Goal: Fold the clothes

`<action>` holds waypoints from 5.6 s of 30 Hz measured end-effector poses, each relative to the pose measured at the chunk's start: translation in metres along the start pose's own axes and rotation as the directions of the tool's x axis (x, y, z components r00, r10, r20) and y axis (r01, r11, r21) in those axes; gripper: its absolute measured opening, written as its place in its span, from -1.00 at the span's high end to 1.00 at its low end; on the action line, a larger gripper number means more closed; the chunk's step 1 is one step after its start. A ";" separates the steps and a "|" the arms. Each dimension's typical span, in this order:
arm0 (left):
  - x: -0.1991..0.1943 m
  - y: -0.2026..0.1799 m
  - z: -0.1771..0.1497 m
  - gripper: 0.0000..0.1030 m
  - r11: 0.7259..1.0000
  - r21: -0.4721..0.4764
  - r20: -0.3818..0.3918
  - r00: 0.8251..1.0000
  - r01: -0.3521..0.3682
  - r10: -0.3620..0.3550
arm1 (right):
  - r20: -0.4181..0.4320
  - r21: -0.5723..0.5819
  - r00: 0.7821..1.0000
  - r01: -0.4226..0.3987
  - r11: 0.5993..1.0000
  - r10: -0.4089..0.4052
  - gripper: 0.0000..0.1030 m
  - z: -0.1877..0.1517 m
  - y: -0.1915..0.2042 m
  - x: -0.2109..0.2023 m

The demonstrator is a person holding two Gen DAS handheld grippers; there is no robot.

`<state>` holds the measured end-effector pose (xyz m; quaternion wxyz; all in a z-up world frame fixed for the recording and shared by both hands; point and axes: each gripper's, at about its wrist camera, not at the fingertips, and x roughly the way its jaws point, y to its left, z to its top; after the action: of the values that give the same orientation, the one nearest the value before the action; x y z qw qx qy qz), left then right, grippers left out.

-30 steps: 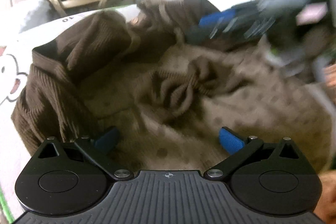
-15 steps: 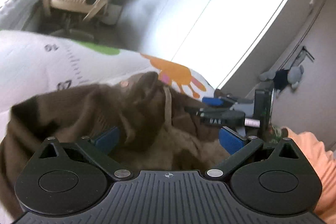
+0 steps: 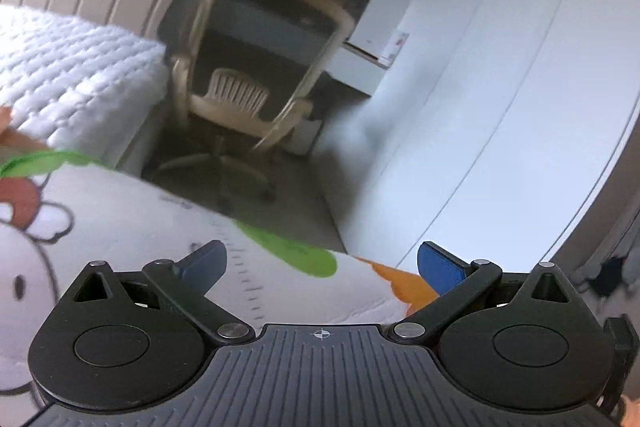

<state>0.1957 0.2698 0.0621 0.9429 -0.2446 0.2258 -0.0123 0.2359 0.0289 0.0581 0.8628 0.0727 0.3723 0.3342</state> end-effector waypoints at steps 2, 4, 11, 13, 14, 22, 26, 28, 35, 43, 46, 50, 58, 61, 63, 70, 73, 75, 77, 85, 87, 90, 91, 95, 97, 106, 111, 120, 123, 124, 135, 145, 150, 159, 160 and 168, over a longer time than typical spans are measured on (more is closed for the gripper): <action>-0.003 0.007 -0.004 -1.00 0.997 -0.040 -0.063 0.996 0.064 -0.067 | -0.029 0.009 1.000 -0.013 1.000 0.013 -0.44 0.002 0.002 0.010; 0.005 0.009 -0.020 -1.00 0.982 -0.095 -0.179 0.968 0.162 -0.177 | -0.043 -0.017 0.999 0.013 1.000 -0.014 -0.44 0.002 0.005 0.017; 0.033 -0.004 -0.070 -1.00 0.970 -0.171 -0.395 0.889 0.175 -0.230 | -0.066 0.030 0.997 0.048 0.998 -0.046 -0.45 -0.015 -0.018 0.029; 0.033 -0.003 -0.068 -1.00 0.961 -0.197 -0.393 0.882 0.196 -0.260 | -0.055 0.035 0.998 0.030 0.999 -0.028 -0.53 -0.017 -0.021 0.030; 0.033 -0.002 -0.068 -1.00 0.956 -0.210 -0.391 0.878 0.206 -0.275 | -0.049 0.034 0.999 0.021 0.999 -0.019 -0.55 -0.017 -0.021 0.030; 0.033 -0.012 -0.075 -1.00 0.947 -0.230 -0.421 0.855 0.223 -0.304 | -0.025 -0.007 1.000 0.013 1.000 -0.013 -0.66 -0.023 -0.018 0.030; 0.044 -0.003 -0.079 -1.00 0.968 -0.209 -0.435 0.873 0.139 -0.219 | -0.017 0.014 1.000 -0.005 1.000 0.006 -0.66 -0.022 -0.022 0.028; 0.045 0.001 -0.078 -1.00 0.967 -0.220 -0.428 0.879 0.126 -0.212 | -0.014 0.016 1.000 -0.008 1.000 0.008 -0.69 -0.023 -0.021 0.029; 0.063 -0.003 -0.065 -1.00 0.938 -0.276 -0.334 0.894 0.209 -0.298 | -0.019 0.011 1.000 0.017 1.000 -0.017 -0.71 -0.023 -0.017 0.028; 0.022 0.051 -0.020 -1.00 0.954 -0.291 -0.106 0.989 0.071 -0.106 | 0.004 0.012 1.000 0.006 1.000 -0.006 -0.71 -0.009 -0.003 0.025; 0.007 0.074 -0.008 -1.00 0.948 -0.317 -0.070 0.996 0.034 -0.059 | -0.035 0.023 0.998 -0.057 0.998 0.058 -0.71 -0.001 0.008 0.032; 0.011 0.066 -0.021 -1.00 0.975 -0.219 -0.156 0.985 0.036 -0.071 | -0.105 0.117 0.994 -0.024 0.993 0.037 -0.71 0.002 0.005 0.055; 0.011 0.056 -0.041 -1.00 0.991 -0.127 -0.236 0.969 0.040 -0.069 | 0.189 0.070 0.981 0.020 0.997 -0.033 -0.67 0.036 0.011 0.042; -0.002 0.059 -0.046 -1.00 0.997 -0.081 -0.242 0.970 -0.006 -0.013 | 0.113 0.041 0.990 0.080 0.996 -0.085 -0.67 0.023 0.011 0.046; -0.016 0.054 -0.053 -1.00 0.997 0.012 -0.264 0.961 -0.080 0.080 | 0.071 0.004 0.992 0.105 0.994 -0.105 -0.67 0.009 0.012 0.044; -0.058 0.018 -0.101 -1.00 0.905 0.383 -0.210 0.937 -0.185 0.280 | 0.094 -0.132 0.983 0.172 0.976 -0.161 -0.67 -0.036 0.020 0.004; -0.059 0.010 -0.115 -1.00 0.859 0.467 -0.168 0.932 -0.211 0.320 | 0.084 -0.147 0.982 0.180 0.973 -0.169 -0.68 -0.051 0.023 -0.005; -0.060 0.005 -0.125 -1.00 0.823 0.520 -0.138 0.929 -0.228 0.344 | 0.072 -0.178 0.981 0.190 0.966 -0.180 -0.69 -0.057 0.023 -0.005; -0.061 0.000 -0.135 -1.00 0.784 0.570 -0.107 0.924 -0.245 0.366 | 0.073 -0.210 0.978 0.207 0.956 -0.196 -0.71 -0.066 0.025 -0.005; -0.065 0.004 -0.145 -1.00 0.621 0.680 0.052 0.870 -0.390 0.490 | 0.092 -0.244 0.975 0.218 0.945 -0.201 -0.77 -0.076 0.027 -0.003; -0.064 0.030 -0.121 -1.00 0.589 0.632 0.110 0.810 -0.505 0.576 | 0.095 -0.236 0.976 0.214 0.948 -0.197 -0.77 -0.076 0.026 -0.005; -0.066 0.073 -0.089 -1.00 0.547 0.549 0.145 0.716 -0.632 0.683 | 0.100 -0.231 0.976 0.214 0.949 -0.195 -0.77 -0.076 0.024 -0.008; -0.066 0.086 -0.081 -1.00 0.529 0.531 0.147 0.686 -0.662 0.712 | 0.104 -0.230 0.975 0.215 0.949 -0.196 -0.77 -0.075 0.024 -0.011; -0.070 0.111 -0.070 -1.00 0.485 0.503 0.139 0.621 -0.715 0.771 | 0.148 -0.243 0.962 0.261 0.934 -0.230 -0.77 -0.075 0.022 -0.042; -0.078 0.107 -0.071 -1.00 0.504 0.492 0.129 0.632 -0.710 0.764 | 0.170 -0.256 0.947 0.311 0.915 -0.274 -0.77 -0.080 0.020 -0.061; -0.119 0.008 -0.127 -1.00 0.704 0.583 0.008 0.869 -0.406 0.494 | 0.128 -0.416 0.918 0.393 0.820 -0.375 -0.81 -0.151 0.041 -0.152; -0.142 -0.051 -0.188 -1.00 0.742 0.659 -0.174 0.937 -0.119 0.304 | 0.073 -0.563 0.935 0.326 0.759 -0.348 -0.92 -0.203 0.067 -0.179; -0.166 -0.080 -0.250 -1.00 0.725 0.686 -0.322 0.919 0.061 0.228 | 0.005 -0.581 0.984 0.146 0.801 -0.176 -0.92 -0.212 0.107 -0.161; -0.171 -0.076 -0.251 -1.00 0.735 0.676 -0.332 0.913 0.054 0.238 | -0.024 -0.582 0.995 0.061 0.811 -0.092 -0.92 -0.207 0.126 -0.149; -0.174 -0.074 -0.251 -1.00 0.737 0.674 -0.332 0.911 0.048 0.244 | -0.034 -0.581 0.997 0.033 0.813 -0.064 -0.92 -0.206 0.133 -0.145; -0.158 -0.054 -0.227 -1.00 0.719 0.660 -0.205 0.869 -0.217 0.450 | -0.313 -0.562 0.934 -0.330 0.758 0.174 -0.46 -0.204 0.206 -0.070; -0.142 -0.038 -0.215 -1.00 0.791 0.562 -0.254 0.860 -0.242 0.444 | -0.320 -0.604 0.933 -0.335 0.723 0.165 -0.23 -0.207 0.223 -0.059; -0.164 -0.025 -0.203 -1.00 0.873 0.451 -0.274 0.902 -0.187 0.335 | -0.268 -0.546 0.952 -0.279 0.790 0.150 0.52 -0.195 0.205 -0.059; -0.188 -0.060 -0.232 -1.00 0.772 0.635 -0.295 0.917 -0.022 0.269 | -0.142 -0.380 0.973 -0.222 0.898 0.181 0.74 -0.152 0.169 -0.073; -0.183 -0.066 -0.239 -1.00 0.753 0.658 -0.296 0.914 -0.015 0.276 | -0.125 -0.375 0.975 -0.219 0.901 0.185 0.74 -0.148 0.168 -0.075; -0.132 -0.082 -0.244 -1.00 0.694 0.715 -0.218 0.913 -0.091 0.344 | -0.100 -0.513 0.985 -0.174 0.841 0.142 -0.18 -0.158 0.171 -0.107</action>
<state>-0.0216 0.1042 -0.0342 0.9069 0.1593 0.3895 -0.0233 -0.0162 0.0734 0.0729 0.8087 -0.1420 0.2859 0.4941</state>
